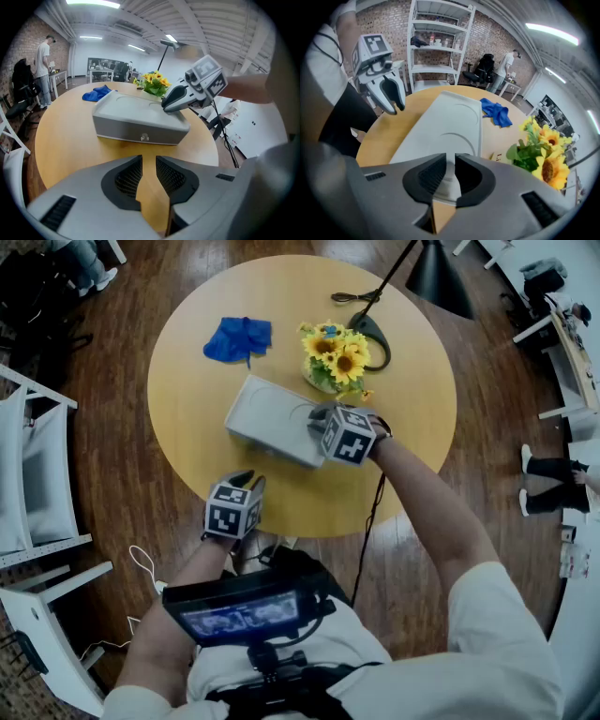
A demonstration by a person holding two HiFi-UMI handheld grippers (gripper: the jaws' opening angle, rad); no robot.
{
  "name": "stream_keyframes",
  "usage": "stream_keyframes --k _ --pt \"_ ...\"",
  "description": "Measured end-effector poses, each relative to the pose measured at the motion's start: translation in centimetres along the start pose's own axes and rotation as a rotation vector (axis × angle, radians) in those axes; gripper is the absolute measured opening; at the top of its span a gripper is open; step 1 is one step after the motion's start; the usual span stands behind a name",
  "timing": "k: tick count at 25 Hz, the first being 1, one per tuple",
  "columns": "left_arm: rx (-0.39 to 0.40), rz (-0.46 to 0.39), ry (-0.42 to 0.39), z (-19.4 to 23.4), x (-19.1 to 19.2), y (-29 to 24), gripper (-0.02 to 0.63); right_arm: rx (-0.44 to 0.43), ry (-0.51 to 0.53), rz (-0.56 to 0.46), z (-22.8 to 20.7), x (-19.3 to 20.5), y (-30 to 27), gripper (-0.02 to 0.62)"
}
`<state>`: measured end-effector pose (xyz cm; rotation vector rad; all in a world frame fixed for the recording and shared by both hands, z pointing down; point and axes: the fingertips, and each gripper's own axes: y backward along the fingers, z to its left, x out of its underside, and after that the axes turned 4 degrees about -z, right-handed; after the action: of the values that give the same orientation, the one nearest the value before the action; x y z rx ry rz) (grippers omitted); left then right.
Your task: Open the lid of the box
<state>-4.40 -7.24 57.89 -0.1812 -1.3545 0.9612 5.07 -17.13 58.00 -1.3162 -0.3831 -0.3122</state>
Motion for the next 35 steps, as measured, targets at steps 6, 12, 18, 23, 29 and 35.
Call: stream_keyframes --k 6,12,18,23,29,35 --pt "-0.03 0.015 -0.042 0.6 -1.2 -6.0 0.097 -0.02 -0.087 -0.038 -0.4 0.3 -0.1 0.011" --pt "-0.111 0.017 -0.09 1.5 -1.7 -6.9 0.124 -0.05 -0.14 -0.041 -0.7 0.3 -0.1 0.012" --pt "-0.125 0.017 -0.187 0.9 -2.4 -7.1 0.077 -0.061 -0.141 -0.05 -0.6 0.2 -0.1 0.012" --pt "-0.108 0.071 -0.199 0.3 1.0 -3.5 0.074 -0.066 -0.15 -0.053 -0.6 0.3 0.0 0.012" --pt "-0.1 0.108 -0.239 0.5 5.2 1.2 0.074 -0.061 -0.172 -0.038 -0.6 0.6 -0.1 0.011" --pt "-0.078 0.116 -0.233 0.7 5.8 0.5 0.075 -0.063 -0.2 -0.037 -0.6 0.7 -0.4 0.012"
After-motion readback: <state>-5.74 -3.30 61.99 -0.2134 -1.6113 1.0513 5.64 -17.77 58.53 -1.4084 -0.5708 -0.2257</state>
